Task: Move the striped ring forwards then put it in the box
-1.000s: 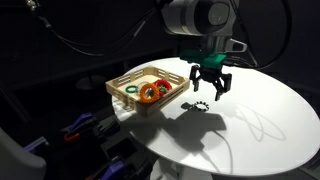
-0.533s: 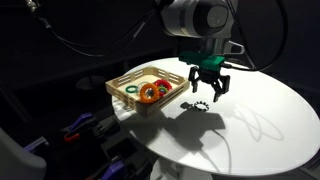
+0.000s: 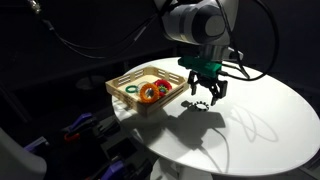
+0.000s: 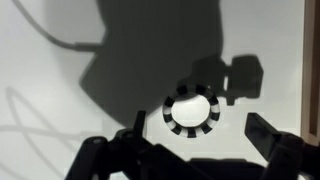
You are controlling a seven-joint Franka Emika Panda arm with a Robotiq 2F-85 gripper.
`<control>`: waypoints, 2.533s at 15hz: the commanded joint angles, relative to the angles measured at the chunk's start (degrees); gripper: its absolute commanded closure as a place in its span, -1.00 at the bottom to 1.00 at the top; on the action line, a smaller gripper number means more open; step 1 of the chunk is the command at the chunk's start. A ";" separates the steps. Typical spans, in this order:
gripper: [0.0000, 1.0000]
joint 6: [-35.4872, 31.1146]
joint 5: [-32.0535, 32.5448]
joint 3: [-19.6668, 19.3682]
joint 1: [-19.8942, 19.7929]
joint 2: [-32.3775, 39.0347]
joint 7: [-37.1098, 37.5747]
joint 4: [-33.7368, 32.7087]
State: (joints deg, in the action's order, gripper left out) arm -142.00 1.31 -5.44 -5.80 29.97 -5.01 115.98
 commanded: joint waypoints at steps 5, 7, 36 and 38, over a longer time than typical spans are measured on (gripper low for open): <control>-1.00 -3.54 -1.70 1.46 -2.02 3.03 -0.80 -2.04; -1.00 -3.82 -2.18 1.66 -2.20 3.38 -0.90 -2.13; -1.00 -3.63 -1.71 1.20 -1.86 5.51 0.12 -3.26; -0.86 -3.65 -1.65 1.16 -1.82 5.54 0.17 -3.27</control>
State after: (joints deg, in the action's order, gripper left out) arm -145.44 -0.48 -4.53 -7.23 34.84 -5.01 113.88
